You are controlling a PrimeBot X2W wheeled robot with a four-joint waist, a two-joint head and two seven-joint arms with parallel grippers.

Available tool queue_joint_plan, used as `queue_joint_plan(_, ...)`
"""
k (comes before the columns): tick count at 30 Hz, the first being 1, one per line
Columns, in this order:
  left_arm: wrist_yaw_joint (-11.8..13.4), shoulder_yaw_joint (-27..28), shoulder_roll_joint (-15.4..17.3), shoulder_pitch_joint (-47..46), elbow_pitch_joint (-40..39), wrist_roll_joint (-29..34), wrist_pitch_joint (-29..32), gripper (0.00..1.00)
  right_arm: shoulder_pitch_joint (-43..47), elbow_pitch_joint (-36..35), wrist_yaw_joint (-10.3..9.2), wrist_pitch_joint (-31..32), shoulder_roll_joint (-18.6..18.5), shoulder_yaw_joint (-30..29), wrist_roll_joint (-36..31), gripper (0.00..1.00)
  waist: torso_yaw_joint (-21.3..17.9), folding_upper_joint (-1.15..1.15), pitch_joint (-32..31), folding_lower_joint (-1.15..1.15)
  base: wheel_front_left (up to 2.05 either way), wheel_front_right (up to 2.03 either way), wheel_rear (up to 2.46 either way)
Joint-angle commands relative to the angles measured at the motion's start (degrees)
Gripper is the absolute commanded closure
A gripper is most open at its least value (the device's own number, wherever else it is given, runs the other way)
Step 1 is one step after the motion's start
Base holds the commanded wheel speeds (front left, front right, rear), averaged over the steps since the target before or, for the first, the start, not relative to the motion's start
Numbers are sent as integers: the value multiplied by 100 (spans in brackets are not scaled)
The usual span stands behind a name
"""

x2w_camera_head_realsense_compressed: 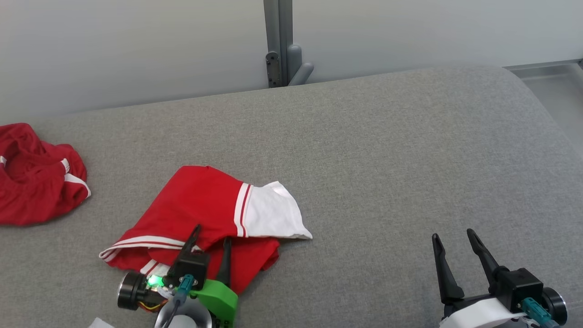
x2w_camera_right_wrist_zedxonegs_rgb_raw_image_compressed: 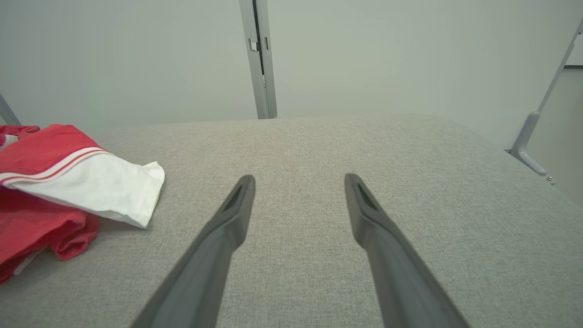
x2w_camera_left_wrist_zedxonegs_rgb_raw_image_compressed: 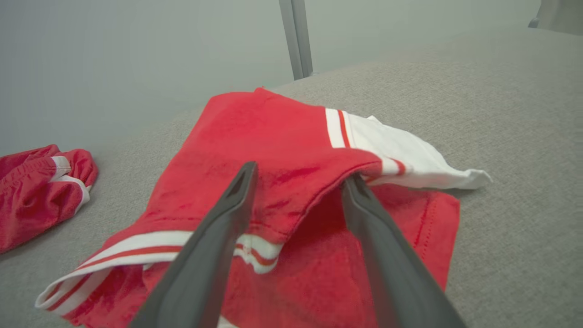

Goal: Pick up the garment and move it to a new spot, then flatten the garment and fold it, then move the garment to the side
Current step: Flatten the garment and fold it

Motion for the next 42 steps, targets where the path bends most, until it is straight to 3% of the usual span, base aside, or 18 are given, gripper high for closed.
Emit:
queue_joint_plan(1,-48,-33,-17,-127,-14,24,-3,100,-44,-17,0,-18,-15,-3,14,0,-1,0,7,0,0,0,0)
queue_joint_plan(14,-434,-553,-188,-791,-970,-169,-3,100,-100,-36,0,-19,-14,-51,12,0,14,0,125,0,0,0,0)
queue_joint_plan(18,-370,-432,-148,-1372,-865,-169,-3,100,-174,-31,0,-18,-15,-1,24,0,-27,0,224,0,0,0,0)
queue_joint_plan(30,-71,509,622,-3217,1164,-403,89,100,-539,-30,0,-18,-15,152,-13,0,-469,0,843,0,0,0,0)
queue_joint_plan(37,-34,810,1152,-3893,2183,-531,105,100,-765,-75,0,-18,-14,210,68,0,-770,0,1255,0,0,0,0)
queue_joint_plan(38,-38,850,1214,-3963,2313,-567,100,77,-782,-79,0,-18,-13,212,79,0,-791,0,1299,0,0,0,0)
queue_joint_plan(39,-77,863,1263,-4002,2439,-579,98,35,-793,-79,0,-18,-13,209,86,0,-804,0,1328,0,0,0,0)
queue_joint_plan(40,-97,878,1314,-4036,2562,-602,97,0,-798,-76,0,-18,-13,208,102,0,-811,0,1345,0,0,0,0)
queue_joint_plan(42,-201,923,1358,-4076,2790,-697,158,0,-795,-60,0,-19,-13,196,122,0,-803,0,1351,0,0,0,0)
